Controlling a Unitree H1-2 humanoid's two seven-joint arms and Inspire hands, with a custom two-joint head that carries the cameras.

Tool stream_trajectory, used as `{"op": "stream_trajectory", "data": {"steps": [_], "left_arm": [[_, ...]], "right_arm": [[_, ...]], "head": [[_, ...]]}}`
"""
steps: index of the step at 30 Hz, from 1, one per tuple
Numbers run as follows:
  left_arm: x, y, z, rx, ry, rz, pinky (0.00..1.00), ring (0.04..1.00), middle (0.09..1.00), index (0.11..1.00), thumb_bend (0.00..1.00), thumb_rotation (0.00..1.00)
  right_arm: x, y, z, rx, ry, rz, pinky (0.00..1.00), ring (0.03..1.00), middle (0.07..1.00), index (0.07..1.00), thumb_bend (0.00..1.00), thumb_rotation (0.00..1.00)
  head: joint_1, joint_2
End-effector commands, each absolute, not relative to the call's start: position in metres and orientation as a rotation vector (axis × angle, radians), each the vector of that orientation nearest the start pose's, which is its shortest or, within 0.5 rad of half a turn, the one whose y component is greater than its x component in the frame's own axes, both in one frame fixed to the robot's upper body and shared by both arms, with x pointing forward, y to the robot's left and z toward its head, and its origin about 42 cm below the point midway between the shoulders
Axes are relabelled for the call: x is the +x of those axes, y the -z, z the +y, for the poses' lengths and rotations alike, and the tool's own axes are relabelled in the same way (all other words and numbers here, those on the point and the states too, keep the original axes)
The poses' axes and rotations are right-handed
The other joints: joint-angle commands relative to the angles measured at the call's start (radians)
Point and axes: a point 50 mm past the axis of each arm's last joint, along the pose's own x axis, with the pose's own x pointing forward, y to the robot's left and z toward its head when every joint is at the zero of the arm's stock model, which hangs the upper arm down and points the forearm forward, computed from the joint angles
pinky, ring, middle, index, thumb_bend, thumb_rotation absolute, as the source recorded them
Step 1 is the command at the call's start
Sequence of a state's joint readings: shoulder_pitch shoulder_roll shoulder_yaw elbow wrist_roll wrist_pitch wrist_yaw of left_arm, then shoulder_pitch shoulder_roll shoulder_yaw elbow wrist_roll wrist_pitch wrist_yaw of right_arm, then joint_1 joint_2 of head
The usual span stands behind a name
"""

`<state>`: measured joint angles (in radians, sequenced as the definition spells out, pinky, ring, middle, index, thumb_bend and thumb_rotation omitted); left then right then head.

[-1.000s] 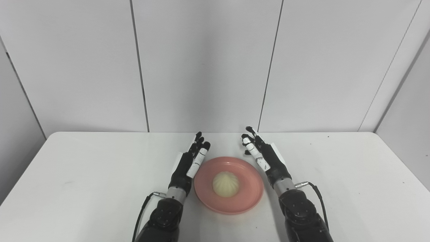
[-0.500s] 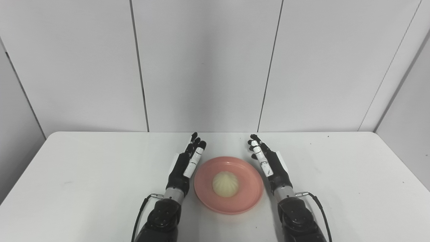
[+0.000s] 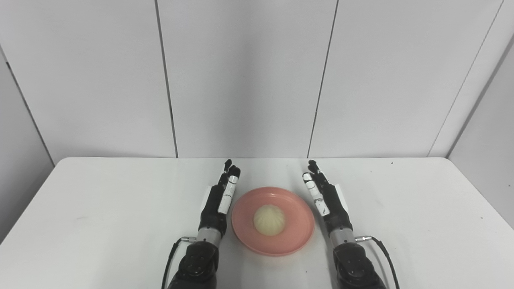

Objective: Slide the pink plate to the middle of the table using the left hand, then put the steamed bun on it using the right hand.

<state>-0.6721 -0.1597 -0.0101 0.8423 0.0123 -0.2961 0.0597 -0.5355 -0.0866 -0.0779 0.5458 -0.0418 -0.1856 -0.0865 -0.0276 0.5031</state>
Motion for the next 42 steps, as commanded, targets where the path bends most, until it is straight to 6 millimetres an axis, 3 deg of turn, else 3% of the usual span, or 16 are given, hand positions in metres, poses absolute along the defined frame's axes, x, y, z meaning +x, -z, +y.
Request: {"op": "stream_trajectory", "data": {"steps": [1, 6, 10, 21, 35, 42], "left_arm": [[0.4540, -0.1380, 0.0597, -0.101, 0.189, -0.102, 1.00, 1.000, 1.000, 1.000, 0.72, 0.95], [0.4512, -0.1400, 0.0580, -0.125, 0.163, -0.101, 1.00, 1.000, 1.000, 1.000, 0.67, 0.95], [0.4495, -0.1410, 0.0577, -0.135, 0.149, -0.102, 1.00, 1.000, 1.000, 1.000, 0.64, 0.95], [0.4492, -0.1412, 0.0580, -0.134, 0.134, -0.098, 1.00, 1.000, 1.000, 1.000, 0.62, 0.94], [0.4484, -0.1411, 0.0602, -0.131, 0.129, -0.104, 1.00, 1.000, 1.000, 1.000, 0.61, 0.96], [0.4487, -0.1409, 0.0593, -0.134, 0.124, -0.101, 1.00, 1.000, 1.000, 1.000, 0.62, 0.95]], "right_arm": [[0.4545, -0.1615, -0.2165, -0.009, 0.054, -0.232, 0.93, 0.934, 0.957, 0.991, 0.79, 1.00], [0.4541, -0.1566, -0.2174, 0.127, 0.071, -0.193, 0.97, 0.975, 0.985, 1.000, 0.85, 1.00], [0.4535, -0.1550, -0.2168, 0.231, 0.093, -0.155, 0.96, 0.980, 0.984, 1.000, 0.84, 1.00], [0.4521, -0.1545, -0.2135, 0.265, 0.083, -0.146, 0.97, 0.973, 0.976, 0.993, 0.80, 1.00], [0.4511, -0.1566, -0.2157, 0.069, 0.044, -0.186, 1.00, 0.959, 0.964, 0.975, 0.81, 1.00], [0.4515, -0.1581, -0.2173, 0.059, 0.046, -0.188, 1.00, 0.949, 0.956, 0.967, 0.82, 1.00]], "head": [[0.000, 0.001], [-0.001, 0.003], [-0.002, 0.003], [-0.002, 0.004], [-0.003, 0.006], [-0.003, 0.005]]}}
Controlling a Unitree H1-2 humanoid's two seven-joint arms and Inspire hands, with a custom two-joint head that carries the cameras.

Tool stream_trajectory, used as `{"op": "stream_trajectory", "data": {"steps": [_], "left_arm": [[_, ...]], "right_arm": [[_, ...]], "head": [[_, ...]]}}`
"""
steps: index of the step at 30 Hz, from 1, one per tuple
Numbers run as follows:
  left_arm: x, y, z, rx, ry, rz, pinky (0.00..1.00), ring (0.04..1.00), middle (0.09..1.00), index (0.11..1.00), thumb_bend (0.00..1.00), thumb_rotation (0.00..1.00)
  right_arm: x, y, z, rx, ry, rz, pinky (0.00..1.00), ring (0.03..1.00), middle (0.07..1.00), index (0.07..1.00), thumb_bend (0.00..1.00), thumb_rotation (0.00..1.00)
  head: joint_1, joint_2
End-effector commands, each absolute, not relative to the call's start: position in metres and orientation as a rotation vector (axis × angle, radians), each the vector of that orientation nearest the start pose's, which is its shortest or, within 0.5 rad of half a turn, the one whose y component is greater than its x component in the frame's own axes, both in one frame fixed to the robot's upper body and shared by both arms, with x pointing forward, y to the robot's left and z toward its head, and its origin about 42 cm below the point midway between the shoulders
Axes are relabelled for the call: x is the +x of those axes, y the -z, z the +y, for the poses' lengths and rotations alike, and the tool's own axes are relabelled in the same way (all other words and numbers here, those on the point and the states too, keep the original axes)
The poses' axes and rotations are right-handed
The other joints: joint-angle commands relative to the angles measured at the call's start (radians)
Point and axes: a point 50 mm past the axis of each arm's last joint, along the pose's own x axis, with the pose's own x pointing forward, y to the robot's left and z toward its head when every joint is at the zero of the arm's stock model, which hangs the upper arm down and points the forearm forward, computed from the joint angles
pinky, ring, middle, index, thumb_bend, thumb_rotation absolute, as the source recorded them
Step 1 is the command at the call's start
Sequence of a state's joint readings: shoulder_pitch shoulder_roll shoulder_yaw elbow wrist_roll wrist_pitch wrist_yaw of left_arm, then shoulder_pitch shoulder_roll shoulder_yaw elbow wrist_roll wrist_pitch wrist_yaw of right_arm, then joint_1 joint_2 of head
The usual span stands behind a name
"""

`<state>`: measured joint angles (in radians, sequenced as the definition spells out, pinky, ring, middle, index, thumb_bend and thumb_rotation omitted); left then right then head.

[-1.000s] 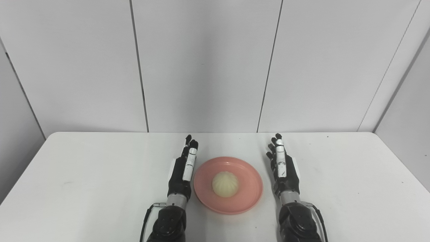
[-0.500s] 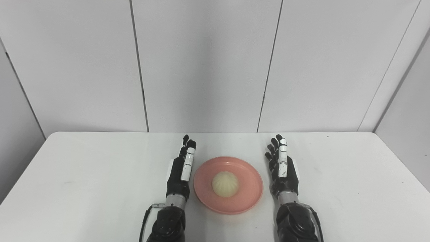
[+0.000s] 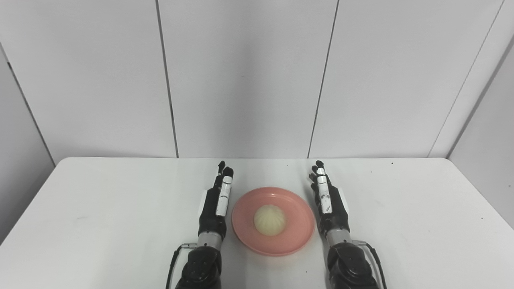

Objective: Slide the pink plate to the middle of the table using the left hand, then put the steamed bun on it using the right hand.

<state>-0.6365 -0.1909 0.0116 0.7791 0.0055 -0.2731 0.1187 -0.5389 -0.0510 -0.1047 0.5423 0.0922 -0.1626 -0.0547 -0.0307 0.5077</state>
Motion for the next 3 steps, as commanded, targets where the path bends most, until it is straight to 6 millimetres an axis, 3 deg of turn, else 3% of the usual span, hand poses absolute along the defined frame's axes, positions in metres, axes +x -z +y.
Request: {"op": "stream_trajectory", "data": {"steps": [1, 3], "left_arm": [[0.4488, -0.1408, 0.0593, -0.137, 0.123, -0.102, 1.00, 1.000, 1.000, 1.000, 0.61, 0.95], [0.4489, -0.1404, 0.0593, -0.140, 0.123, -0.103, 1.00, 1.000, 1.000, 1.000, 0.61, 0.95]], "right_arm": [[0.4515, -0.1582, -0.2175, 0.057, 0.047, -0.187, 1.00, 0.950, 0.955, 0.966, 0.83, 1.00], [0.4515, -0.1581, -0.2178, 0.053, 0.046, -0.185, 1.00, 0.951, 0.956, 0.967, 0.83, 1.00]], "head": [[0.001, 0.000], [0.001, 0.000]]}}
